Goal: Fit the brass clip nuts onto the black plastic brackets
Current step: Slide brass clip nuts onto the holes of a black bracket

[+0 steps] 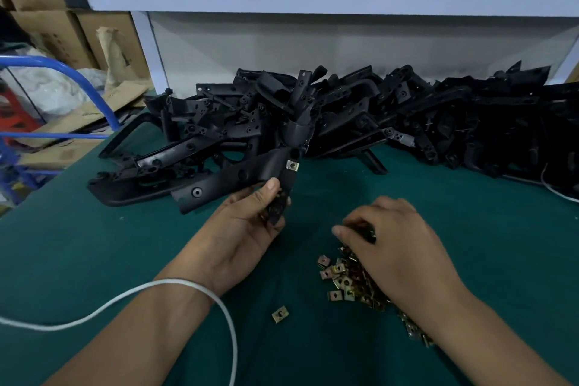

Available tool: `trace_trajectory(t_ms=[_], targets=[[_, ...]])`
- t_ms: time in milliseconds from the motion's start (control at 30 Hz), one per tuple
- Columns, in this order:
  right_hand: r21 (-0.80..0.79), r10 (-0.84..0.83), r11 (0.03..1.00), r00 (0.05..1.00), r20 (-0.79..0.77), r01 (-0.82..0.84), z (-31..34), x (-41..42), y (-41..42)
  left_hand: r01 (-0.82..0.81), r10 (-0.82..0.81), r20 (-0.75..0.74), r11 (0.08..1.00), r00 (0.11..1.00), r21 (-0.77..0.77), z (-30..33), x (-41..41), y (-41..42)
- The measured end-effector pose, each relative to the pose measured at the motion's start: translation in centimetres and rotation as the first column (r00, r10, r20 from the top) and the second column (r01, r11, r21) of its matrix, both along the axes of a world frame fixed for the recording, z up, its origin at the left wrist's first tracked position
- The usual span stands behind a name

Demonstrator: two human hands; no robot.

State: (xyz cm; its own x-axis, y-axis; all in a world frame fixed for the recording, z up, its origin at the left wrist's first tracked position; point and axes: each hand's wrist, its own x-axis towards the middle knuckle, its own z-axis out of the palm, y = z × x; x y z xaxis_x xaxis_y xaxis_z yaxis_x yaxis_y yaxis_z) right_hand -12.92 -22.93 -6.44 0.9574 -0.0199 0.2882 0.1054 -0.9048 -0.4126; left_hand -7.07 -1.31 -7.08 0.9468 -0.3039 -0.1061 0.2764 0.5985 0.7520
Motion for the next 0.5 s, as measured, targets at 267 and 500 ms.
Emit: trace_trajectory(t_ms=[267, 500], targets=[[0.153, 0.008, 0.988, 1.000, 0.000, -0.008, -0.7, 0.1, 1.0, 0.008, -0.009, -0.021, 1.000, 1.000, -0.021, -0.2, 0.0, 0.0], [0.891, 0.119, 0.449, 0.993, 0.021, -0.072, 1.2, 0.0, 1.7, 0.113, -0.115, 0.058, 0.993, 0.992, 0.027, -0.2, -0.4, 0.0]])
